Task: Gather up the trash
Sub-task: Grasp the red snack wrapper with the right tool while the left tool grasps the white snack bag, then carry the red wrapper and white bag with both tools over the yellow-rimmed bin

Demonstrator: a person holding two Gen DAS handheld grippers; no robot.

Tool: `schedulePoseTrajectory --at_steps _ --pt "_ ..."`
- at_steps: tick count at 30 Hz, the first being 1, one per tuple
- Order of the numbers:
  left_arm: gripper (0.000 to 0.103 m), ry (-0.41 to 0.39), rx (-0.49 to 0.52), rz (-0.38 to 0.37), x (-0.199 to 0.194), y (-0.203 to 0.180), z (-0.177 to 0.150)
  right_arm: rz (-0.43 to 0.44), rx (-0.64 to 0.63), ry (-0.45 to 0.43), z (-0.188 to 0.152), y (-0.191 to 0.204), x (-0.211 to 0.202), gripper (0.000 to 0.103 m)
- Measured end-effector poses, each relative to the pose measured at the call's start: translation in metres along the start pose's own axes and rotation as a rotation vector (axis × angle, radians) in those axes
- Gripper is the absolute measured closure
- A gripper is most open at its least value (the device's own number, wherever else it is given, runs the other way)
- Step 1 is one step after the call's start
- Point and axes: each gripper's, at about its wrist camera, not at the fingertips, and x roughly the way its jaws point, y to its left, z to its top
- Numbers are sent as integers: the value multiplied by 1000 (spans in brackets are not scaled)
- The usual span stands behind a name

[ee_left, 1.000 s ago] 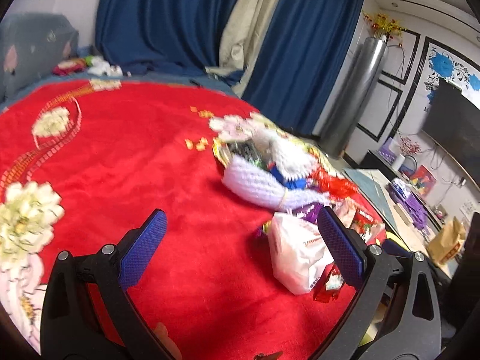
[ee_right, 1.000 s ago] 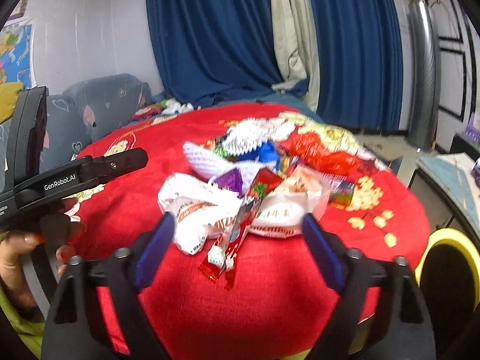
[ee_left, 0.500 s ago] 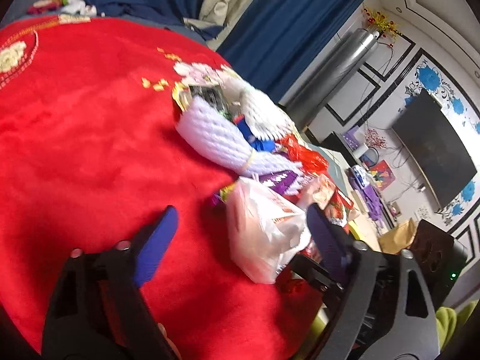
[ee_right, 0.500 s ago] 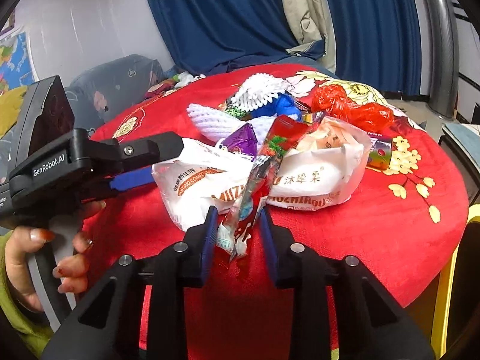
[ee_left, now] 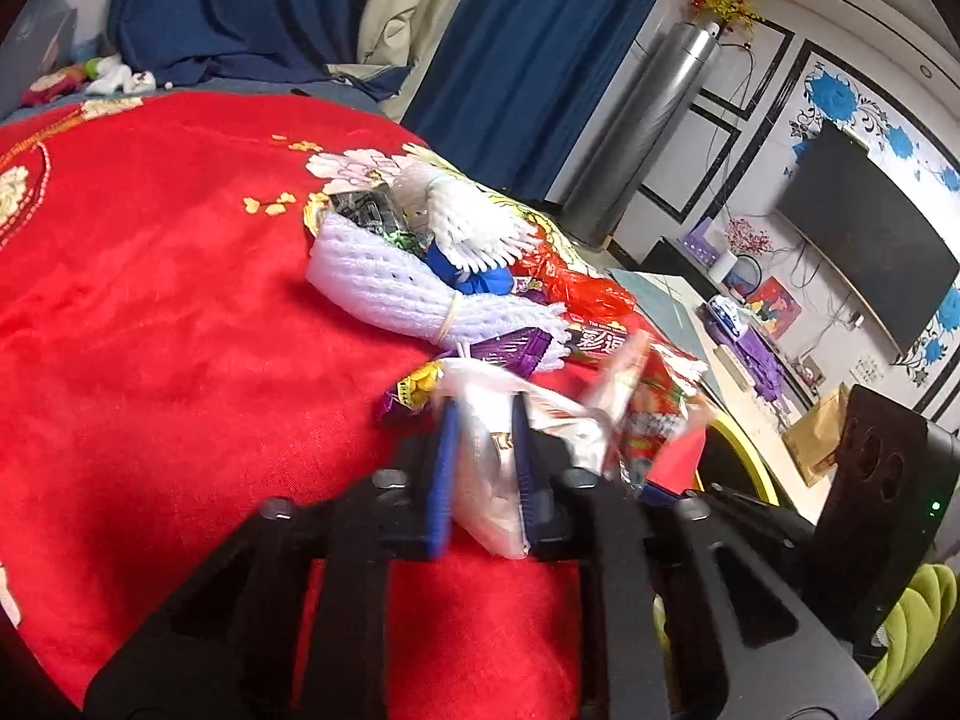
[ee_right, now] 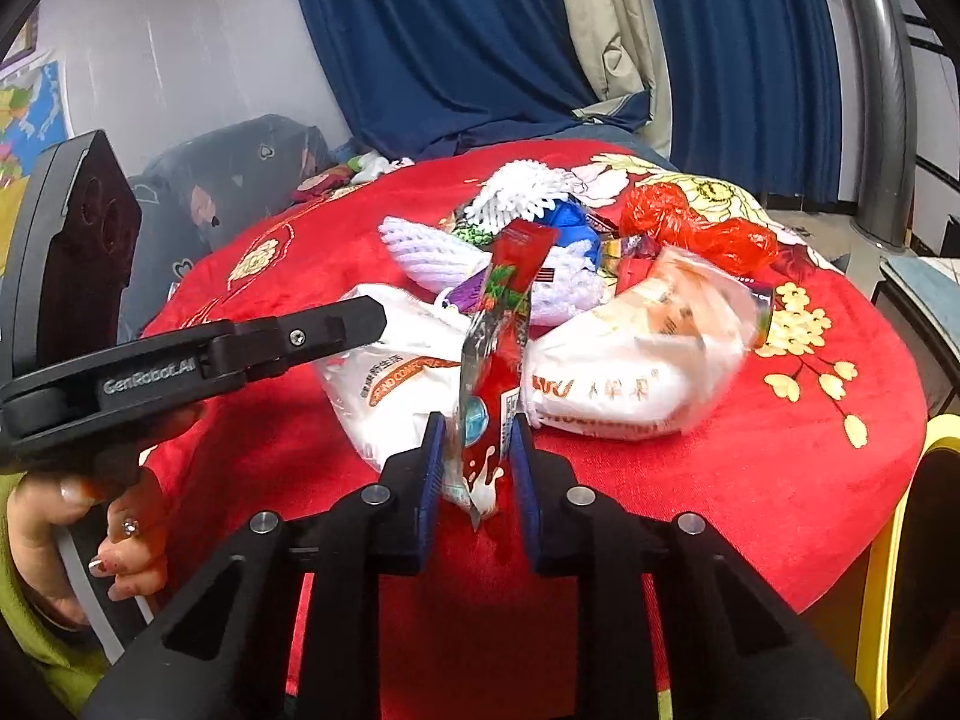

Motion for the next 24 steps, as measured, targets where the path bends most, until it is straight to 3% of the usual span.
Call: schedulePoseTrajectory --at_steps 15,24 --pt "102 -111 103 48 -20 -34 19 40 -104 -191 10 12 -61 84" --pt "103 -182 201 35 -28 -75 29 -21 -62 -280 21 -9 -97 84"
